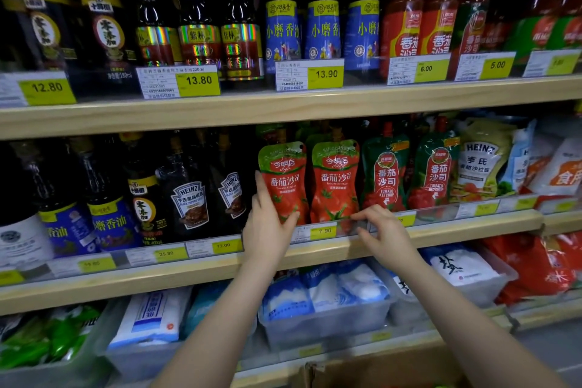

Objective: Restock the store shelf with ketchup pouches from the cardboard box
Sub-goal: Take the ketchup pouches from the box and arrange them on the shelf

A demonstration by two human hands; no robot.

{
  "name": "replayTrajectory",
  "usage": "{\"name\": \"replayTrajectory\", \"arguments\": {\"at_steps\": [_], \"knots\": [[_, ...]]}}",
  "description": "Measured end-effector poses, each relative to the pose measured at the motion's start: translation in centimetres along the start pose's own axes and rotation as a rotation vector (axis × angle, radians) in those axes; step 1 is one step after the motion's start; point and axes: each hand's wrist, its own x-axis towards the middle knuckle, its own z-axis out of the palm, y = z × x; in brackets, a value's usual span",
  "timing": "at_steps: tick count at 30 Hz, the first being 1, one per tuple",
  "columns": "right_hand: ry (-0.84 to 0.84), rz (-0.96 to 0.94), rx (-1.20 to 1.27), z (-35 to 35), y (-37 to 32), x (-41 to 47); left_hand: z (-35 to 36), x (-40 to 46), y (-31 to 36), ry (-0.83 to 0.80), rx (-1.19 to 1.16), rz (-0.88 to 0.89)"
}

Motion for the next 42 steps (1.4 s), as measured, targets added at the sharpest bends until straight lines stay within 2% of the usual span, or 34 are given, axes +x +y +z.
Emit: {"name": "replayTrajectory", "arguments": {"at_steps": [4,7,14,17,23,30,34,37,39,42], "knots": [[0.009,-0.004,0.013,0.1,-0.1,-0.1,0.9,0.7,1.1,0.062,0.1,-0.147],[0.011,-0.011,0.019,0.1,-0.1,-0.2,1.3,1.7,1.0,0.051,0.065,-0.203],[0.028,-0.012,0.026,0.3,0.1,0.0,1.2,4.7,-0.7,-0.054,-0.105,-0.192],[0.027,-0.004,0.02,0.3,0.1,0.0,1.3,5.0,-0.9,-0.053,-0.144,-0.199],[0.009,0.006,0.009,0.2,0.1,0.1,1.5,4.8,-0.5,-0.027,-0.087,-0.209],[-0.036,0.008,0.011,-0.1,0.3,0.0,1.0,3.7,0.0,-0.052,-0.13,-0.202],[-0.151,-0.026,0.007,-0.8,0.8,-0.2,0.0,1.9,1.1,-0.019,-0.102,-0.081],[-0.17,-0.054,0.005,-1.3,1.5,-2.0,0.3,-1.9,1.8,0.049,-0.108,0.161],[-0.151,-0.046,0.023,-1.4,2.3,-4.3,1.9,-5.5,2.0,-0.035,-0.141,0.294],[-0.173,0.01,-0.014,-1.4,5.0,-9.0,6.1,-10.9,1.3,-0.307,-0.159,0.359]]}}
